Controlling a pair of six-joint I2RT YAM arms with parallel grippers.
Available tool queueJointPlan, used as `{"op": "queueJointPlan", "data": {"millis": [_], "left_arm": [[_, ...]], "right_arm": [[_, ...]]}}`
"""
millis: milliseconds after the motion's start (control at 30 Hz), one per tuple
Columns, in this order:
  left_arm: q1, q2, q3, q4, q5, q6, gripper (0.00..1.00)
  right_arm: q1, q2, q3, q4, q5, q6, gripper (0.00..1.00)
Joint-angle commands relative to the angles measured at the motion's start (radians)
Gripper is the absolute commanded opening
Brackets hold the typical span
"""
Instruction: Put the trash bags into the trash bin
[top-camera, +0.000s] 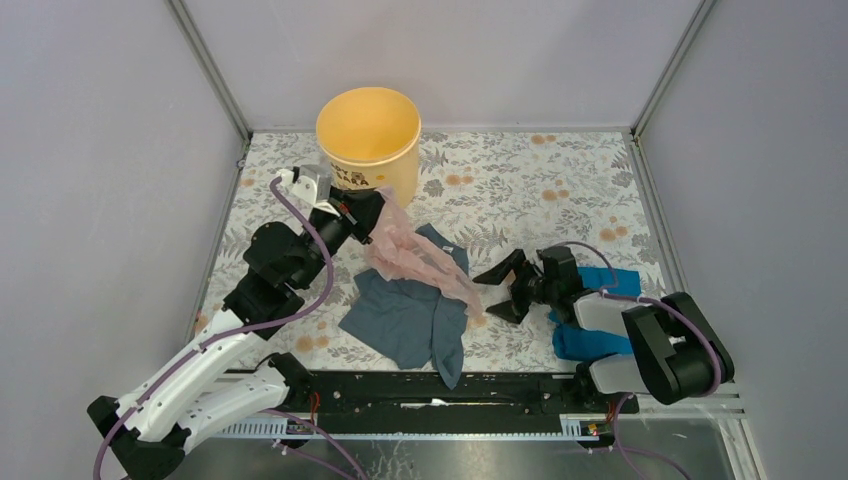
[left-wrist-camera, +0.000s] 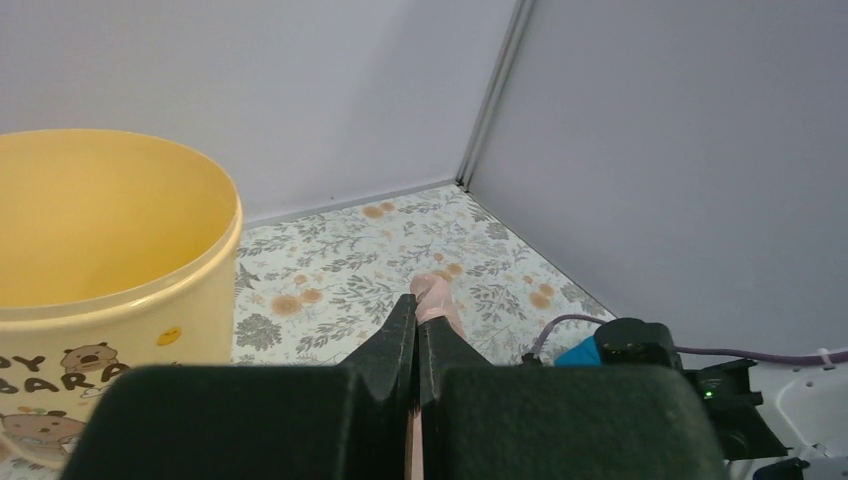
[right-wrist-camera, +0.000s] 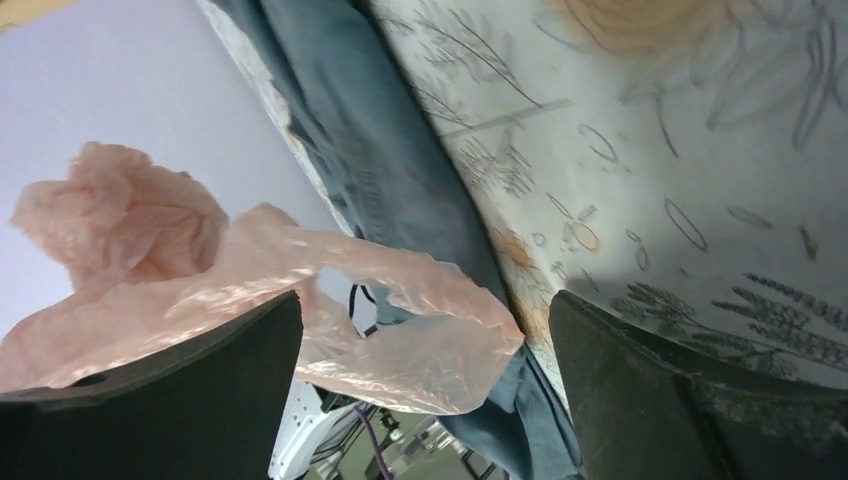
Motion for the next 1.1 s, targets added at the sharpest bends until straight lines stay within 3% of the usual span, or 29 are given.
{"op": "queueJointPlan", "data": {"millis": [0, 200, 333, 433, 500, 567, 667, 867, 1000, 1067], "left_arm": [[0.007, 0.007, 0.001, 0.063, 0.072, -0.002, 0.00], [0.008, 0.008, -0.001, 0.070, 0.106, -0.005, 0.00], [0.007, 0.006, -0.003, 0.071, 0.113, -0.004, 0.00], [0.006, 0.001, -0.009, 0.076, 0.104, 0.002, 0.00], [0.007, 0.001, -0.011, 0.076, 0.093, 0.004, 0.00], [0.007, 0.001, -0.013, 0.076, 0.081, 0.001, 0.00], [0.006, -0.001, -0.015, 0.073, 0.044, -0.002, 0.00], [0.007, 0.017, -0.019, 0.071, 0.025, -0.019, 0.00], [0.003, 0.055, -0.015, 0.069, 0.038, -0.089, 0.00], [0.002, 0.088, -0.003, 0.047, 0.066, -0.157, 0.05]], "right_arm": [[0.078, 0.017, -0.018, 0.069, 0.062, 0.134, 1.00], [0.179, 0.086, -0.022, 0.155, 0.109, 0.168, 0.94], [0.194, 0.197, -0.053, 0.353, 0.091, 0.241, 0.65], [0.194, 0.215, -0.056, 0.377, 0.092, 0.240, 0.45], [0.194, 0.161, -0.050, 0.299, 0.127, 0.202, 0.37], [0.194, 0.092, -0.023, 0.185, 0.184, 0.139, 0.20], [0.193, -0.019, 0.054, -0.073, 0.290, -0.005, 0.09], [0.192, -0.245, 0.240, -0.575, 0.623, -0.327, 0.07], [0.193, -0.342, 0.315, -0.709, 0.740, -0.513, 0.08], [0.193, -0.374, 0.363, -0.750, 0.753, -0.593, 0.05]]}}
